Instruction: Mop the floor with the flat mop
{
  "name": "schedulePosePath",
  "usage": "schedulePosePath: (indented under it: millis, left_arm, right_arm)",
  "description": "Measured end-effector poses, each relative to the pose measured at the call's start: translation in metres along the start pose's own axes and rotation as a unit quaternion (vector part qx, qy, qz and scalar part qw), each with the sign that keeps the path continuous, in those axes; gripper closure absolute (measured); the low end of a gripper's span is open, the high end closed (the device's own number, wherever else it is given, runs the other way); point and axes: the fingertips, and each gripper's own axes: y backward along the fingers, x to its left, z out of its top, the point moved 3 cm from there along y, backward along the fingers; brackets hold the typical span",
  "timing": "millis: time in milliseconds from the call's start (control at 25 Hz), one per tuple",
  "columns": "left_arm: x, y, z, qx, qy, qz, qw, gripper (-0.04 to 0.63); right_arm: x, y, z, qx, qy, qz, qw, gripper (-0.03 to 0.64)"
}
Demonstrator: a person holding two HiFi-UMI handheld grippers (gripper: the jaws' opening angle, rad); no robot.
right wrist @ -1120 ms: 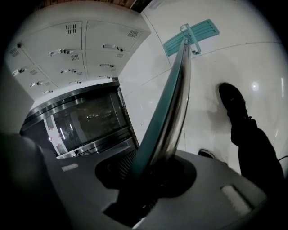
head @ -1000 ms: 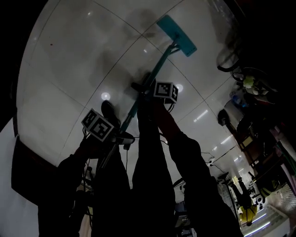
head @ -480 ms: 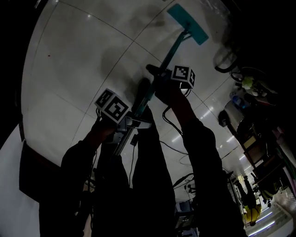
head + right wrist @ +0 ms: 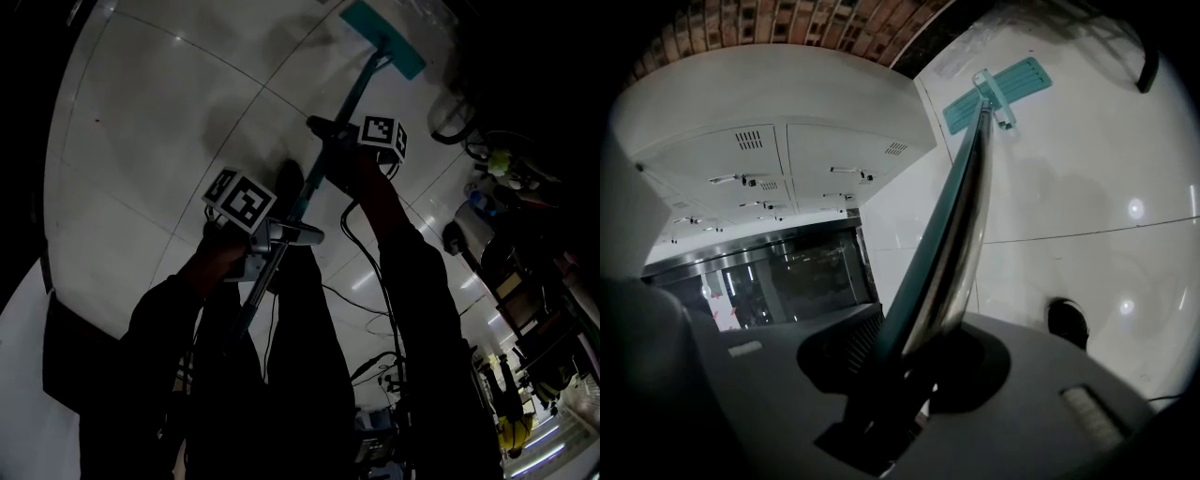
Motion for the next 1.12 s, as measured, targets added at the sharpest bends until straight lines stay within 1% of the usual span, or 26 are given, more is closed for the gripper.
schedulePosePath:
  millis: [80, 160, 240, 400, 480, 640, 720, 880, 1040, 1120]
  left_arm:
    - [-0.001, 0.002, -0.013, 0.015, -0.007, 0.008, 0.9998, 0.53]
    - [0.005, 0.008, -0.036, 0.038, -0.019, 0.02, 0.9989, 0.525]
    - [0.015, 0.015, -0.063, 0.048, -0.025, 0.017, 0.9984, 0.528]
    - [0.033, 0.036, -0.117, 0.025, -0.014, 0.021, 0.9994, 0.537]
    - [0.04, 0.045, -0.146, 0.015, -0.004, 0.018, 0.9997, 0.535]
    - [0.053, 0.057, -0.206, 0.013, 0.022, 0.02, 0.9995, 0.528]
    - [0.063, 0.063, -0.235, 0.012, 0.03, 0.021, 0.9993, 0.526]
    - [0.084, 0.076, -0.291, 0.012, 0.027, 0.027, 0.9992, 0.526]
    - [0.107, 0.092, -0.342, 0.017, 0.009, 0.046, 0.9988, 0.525]
    - [0.115, 0.1, -0.363, 0.01, 0.011, 0.038, 0.9992, 0.525]
  right_arm:
    - [0.001, 0.002, -0.011, -0.002, 0.005, -0.007, 1.0, 0.466]
    - [0.003, -0.001, -0.032, -0.002, 0.011, -0.015, 1.0, 0.466]
    - [0.004, -0.006, -0.059, -0.002, 0.014, -0.017, 1.0, 0.466]
    - [0.004, -0.018, -0.119, 0.0, -0.003, -0.004, 1.0, 0.472]
    - [-0.001, -0.026, -0.153, 0.006, -0.012, -0.008, 1.0, 0.472]
    - [-0.012, -0.041, -0.22, 0.017, -0.022, -0.003, 1.0, 0.472]
    - [-0.018, -0.047, -0.254, 0.023, -0.028, -0.003, 0.999, 0.472]
    - [-0.028, -0.06, -0.317, 0.041, -0.031, -0.006, 0.999, 0.472]
    - [-0.031, -0.075, -0.372, 0.051, -0.033, 0.001, 0.998, 0.472]
    - [-0.031, -0.084, -0.397, 0.054, -0.032, 0.0, 0.998, 0.472]
